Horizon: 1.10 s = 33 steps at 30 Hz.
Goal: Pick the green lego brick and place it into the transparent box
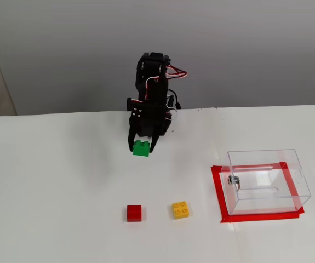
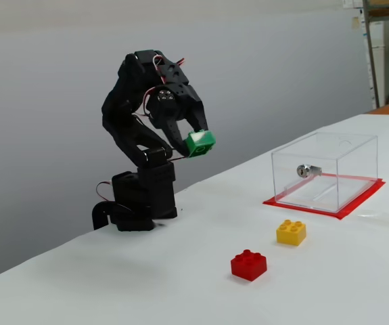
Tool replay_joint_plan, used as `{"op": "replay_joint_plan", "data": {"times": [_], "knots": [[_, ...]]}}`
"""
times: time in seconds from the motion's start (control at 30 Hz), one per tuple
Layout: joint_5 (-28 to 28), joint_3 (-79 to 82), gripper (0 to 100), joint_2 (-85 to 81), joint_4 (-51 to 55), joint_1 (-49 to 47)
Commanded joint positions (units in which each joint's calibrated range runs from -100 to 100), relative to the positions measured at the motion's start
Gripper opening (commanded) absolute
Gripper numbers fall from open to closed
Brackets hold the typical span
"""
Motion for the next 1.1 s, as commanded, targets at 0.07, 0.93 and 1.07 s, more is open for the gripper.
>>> {"op": "replay_joint_plan", "data": {"times": [0.07, 0.93, 1.07], "knots": [[0.3, -1.8, 12, 0.0, 0.3, -14.6], [0.2, -33.1, 13, 38.8, -0.5, -61.0], [0.2, -38.8, 13, 45.6, -1.9, -63.5]]}}
